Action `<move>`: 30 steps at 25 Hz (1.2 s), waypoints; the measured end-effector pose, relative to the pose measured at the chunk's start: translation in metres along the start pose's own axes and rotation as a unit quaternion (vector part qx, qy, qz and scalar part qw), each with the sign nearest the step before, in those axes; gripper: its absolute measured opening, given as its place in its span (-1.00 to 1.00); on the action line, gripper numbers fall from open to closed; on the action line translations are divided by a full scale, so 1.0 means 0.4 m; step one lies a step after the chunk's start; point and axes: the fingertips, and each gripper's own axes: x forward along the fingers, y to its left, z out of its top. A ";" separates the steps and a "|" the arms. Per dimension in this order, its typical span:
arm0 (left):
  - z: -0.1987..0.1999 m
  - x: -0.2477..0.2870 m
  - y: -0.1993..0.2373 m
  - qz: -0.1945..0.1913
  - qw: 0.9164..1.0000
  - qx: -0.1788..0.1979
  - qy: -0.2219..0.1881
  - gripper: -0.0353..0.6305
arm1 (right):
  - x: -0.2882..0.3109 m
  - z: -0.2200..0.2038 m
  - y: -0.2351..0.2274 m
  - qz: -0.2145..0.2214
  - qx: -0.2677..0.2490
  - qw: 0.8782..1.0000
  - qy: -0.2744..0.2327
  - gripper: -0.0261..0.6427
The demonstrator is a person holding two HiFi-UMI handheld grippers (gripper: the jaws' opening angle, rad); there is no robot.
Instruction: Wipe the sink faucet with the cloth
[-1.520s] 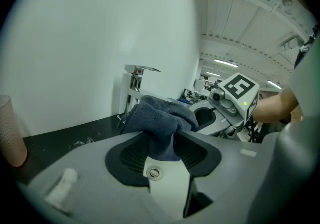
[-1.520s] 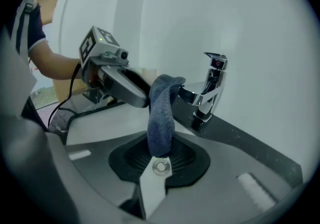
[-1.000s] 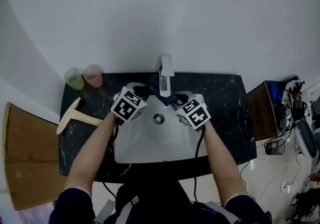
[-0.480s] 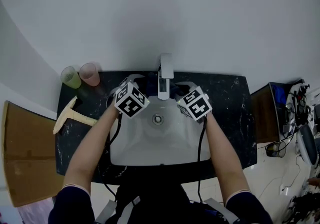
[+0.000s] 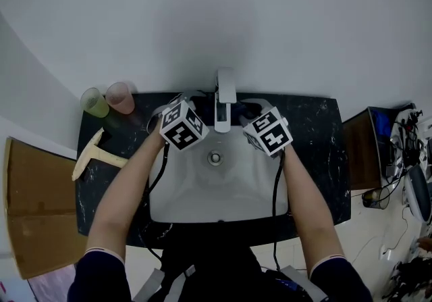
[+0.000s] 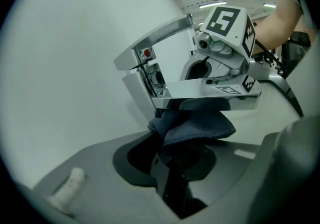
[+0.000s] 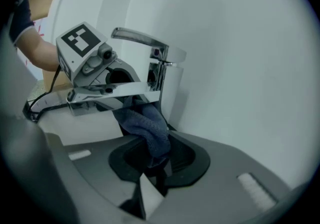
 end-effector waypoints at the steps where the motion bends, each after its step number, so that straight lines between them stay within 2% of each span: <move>1: 0.004 -0.009 0.003 0.000 1.000 -0.005 -0.008 -0.65 | -0.008 0.009 0.000 -0.001 0.001 1.000 -0.008 -0.71; 4: 0.022 -0.040 0.010 -0.001 1.000 -0.007 -0.025 -0.68 | -0.035 0.035 -0.003 -0.006 -0.003 1.000 -0.027 -0.71; 10: 0.034 -0.082 -0.021 -0.022 0.999 -0.004 -0.036 -0.71 | -0.086 0.057 0.020 -0.007 -0.013 0.999 -0.043 -0.71; 21: 0.030 -0.170 -0.142 -0.052 0.998 0.011 -0.045 -0.73 | -0.171 0.016 0.144 0.007 -0.006 0.999 -0.047 -0.72; 24: 0.031 -0.172 -0.146 -0.049 0.998 0.015 -0.043 -0.73 | -0.174 0.014 0.149 0.007 -0.004 0.999 -0.044 -0.72; 30: 0.037 -0.151 -0.096 -0.020 0.999 0.006 -0.035 -0.73 | -0.153 0.038 0.095 -0.011 -0.008 0.999 -0.050 -0.72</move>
